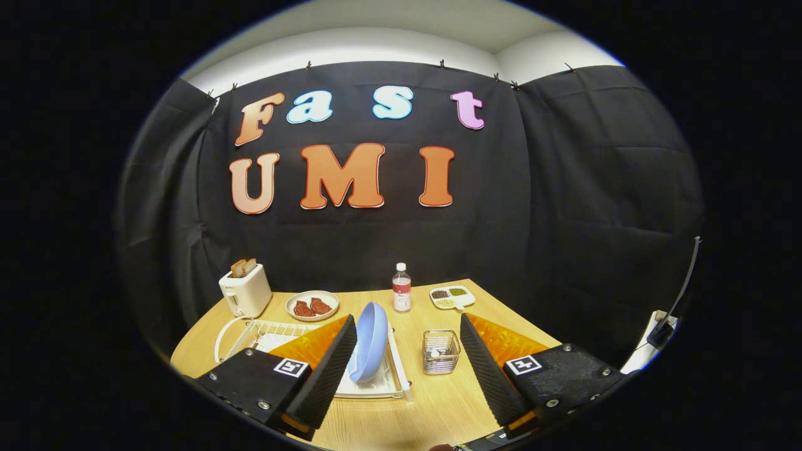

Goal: Take the plate from the dish rack, then take the spoon from the basket and place it into the plate.

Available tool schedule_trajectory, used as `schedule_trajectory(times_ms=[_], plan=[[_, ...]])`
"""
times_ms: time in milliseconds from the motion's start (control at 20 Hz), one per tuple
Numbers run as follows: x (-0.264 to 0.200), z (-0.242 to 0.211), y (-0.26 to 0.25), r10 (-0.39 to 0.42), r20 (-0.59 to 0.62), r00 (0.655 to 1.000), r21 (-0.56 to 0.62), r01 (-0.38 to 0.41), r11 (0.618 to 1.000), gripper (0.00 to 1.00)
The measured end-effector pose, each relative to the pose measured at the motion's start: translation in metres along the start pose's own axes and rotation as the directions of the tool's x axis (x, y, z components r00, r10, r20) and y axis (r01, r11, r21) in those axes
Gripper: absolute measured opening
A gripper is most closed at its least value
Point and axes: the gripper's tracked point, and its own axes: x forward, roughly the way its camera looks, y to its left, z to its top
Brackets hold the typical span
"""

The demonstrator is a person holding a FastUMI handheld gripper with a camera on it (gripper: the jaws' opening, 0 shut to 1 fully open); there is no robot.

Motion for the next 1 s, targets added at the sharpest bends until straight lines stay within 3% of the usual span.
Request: schedule_trajectory(times_ms=[450, 1000], plan=[[0.024, -0.003, 0.01, 0.012, -0.03, 0.999, -0.021, -0.012, 1.0, 0.99], [0.106, -0.024, 0.049, 0.095, -0.156, 0.983, -0.036, -0.102, 0.994, 0.99]])
